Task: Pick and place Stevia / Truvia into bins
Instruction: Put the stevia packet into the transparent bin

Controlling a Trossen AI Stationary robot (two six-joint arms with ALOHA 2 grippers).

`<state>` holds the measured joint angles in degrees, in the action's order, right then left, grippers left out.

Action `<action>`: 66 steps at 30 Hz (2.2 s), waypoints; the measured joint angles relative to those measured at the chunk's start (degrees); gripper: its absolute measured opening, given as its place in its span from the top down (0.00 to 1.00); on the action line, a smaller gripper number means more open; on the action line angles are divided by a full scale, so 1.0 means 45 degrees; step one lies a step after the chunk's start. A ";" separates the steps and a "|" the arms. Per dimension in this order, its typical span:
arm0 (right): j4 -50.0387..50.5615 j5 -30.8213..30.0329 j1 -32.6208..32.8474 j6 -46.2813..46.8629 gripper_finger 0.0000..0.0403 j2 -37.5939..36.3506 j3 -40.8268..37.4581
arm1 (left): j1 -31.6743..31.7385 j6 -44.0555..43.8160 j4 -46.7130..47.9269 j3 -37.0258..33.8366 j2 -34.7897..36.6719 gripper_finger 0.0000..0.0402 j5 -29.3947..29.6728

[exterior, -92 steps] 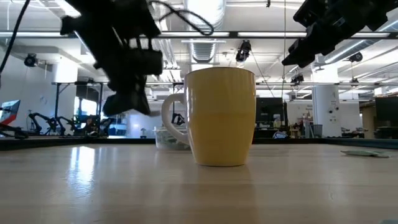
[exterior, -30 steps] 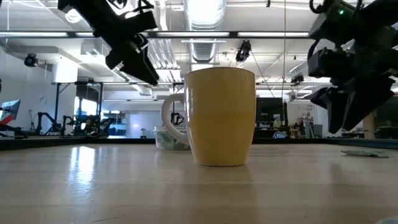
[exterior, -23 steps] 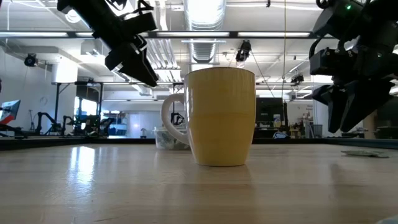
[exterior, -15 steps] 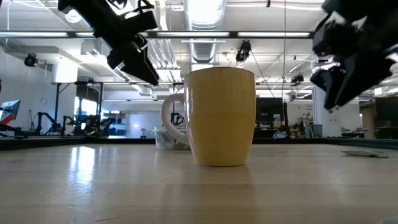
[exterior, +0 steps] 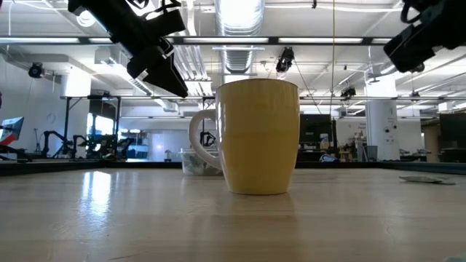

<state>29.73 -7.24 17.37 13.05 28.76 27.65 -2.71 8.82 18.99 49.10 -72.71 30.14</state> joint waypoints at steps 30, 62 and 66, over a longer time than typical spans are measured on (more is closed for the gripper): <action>0.2532 -0.1274 0.2841 0.9498 0.73 0.4908 0.0027 | -0.0003 -0.0214 -0.0659 0.0000 0.0000 0.55 0.0016; 0.0884 -0.2765 0.2827 1.1666 0.57 0.9877 0.0027 | -0.0003 -0.0238 -0.1196 -0.0714 -0.0005 0.55 0.0002; 0.0953 -0.2817 0.2766 1.1405 0.55 1.0045 0.0022 | -0.0003 -0.0227 -0.1415 -0.0735 -0.0005 0.55 0.0002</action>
<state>34.03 -19.91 29.81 64.37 73.96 27.75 -2.72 7.80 12.62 45.79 -72.73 30.15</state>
